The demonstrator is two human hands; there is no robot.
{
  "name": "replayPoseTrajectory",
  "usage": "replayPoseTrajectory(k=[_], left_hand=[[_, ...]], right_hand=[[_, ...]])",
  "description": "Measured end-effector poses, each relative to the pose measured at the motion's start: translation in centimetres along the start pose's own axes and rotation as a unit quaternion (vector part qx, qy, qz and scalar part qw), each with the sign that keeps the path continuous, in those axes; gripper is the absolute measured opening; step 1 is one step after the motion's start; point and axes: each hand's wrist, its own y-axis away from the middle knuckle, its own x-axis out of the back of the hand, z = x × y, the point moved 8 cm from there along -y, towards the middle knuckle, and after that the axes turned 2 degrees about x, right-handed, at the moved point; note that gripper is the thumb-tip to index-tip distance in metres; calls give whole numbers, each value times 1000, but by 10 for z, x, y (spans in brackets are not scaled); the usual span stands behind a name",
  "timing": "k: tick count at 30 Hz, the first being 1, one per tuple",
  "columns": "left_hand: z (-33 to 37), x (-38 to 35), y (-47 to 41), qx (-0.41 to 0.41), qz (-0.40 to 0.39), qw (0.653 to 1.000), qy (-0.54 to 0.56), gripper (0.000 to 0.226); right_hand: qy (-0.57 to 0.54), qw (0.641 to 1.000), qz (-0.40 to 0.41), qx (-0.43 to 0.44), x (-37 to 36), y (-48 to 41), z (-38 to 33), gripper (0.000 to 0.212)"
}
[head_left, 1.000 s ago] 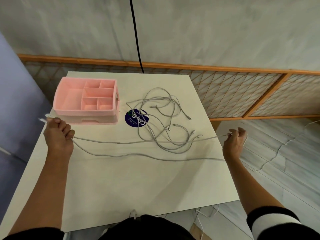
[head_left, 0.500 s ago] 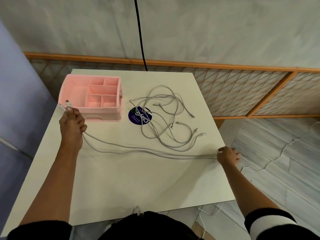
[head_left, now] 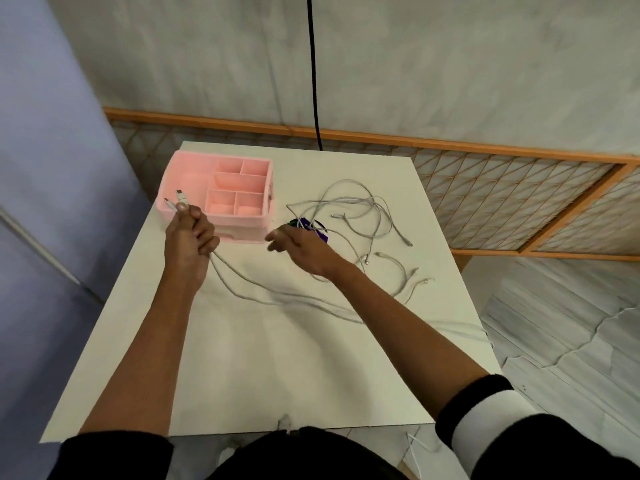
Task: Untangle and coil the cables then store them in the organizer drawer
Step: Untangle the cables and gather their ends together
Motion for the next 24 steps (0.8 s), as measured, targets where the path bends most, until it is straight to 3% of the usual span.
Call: replayPoseTrajectory(k=[3, 5, 7, 12, 19, 24], left_hand=[[2, -2, 4, -8, -13, 1000, 17, 39], [4, 0, 6, -9, -13, 999, 34, 40], [4, 5, 6, -10, -10, 999, 47, 40], [10, 37, 3, -20, 47, 993, 105, 37], [10, 80, 5, -29, 126, 983, 132, 37], [-5, 75, 12, -15, 146, 983, 111, 47]], right_hand=[[-51, 989, -137, -4, -53, -7, -47, 43], [-82, 982, -171, 1, -73, -5, -57, 40], [-110, 981, -160, 3, -83, 1, -56, 36], [-1, 993, -117, 29, -77, 25, -21, 42], [39, 981, -26, -189, -23, 92, 133, 49], [68, 964, 18, -258, 5, 131, 199, 42]])
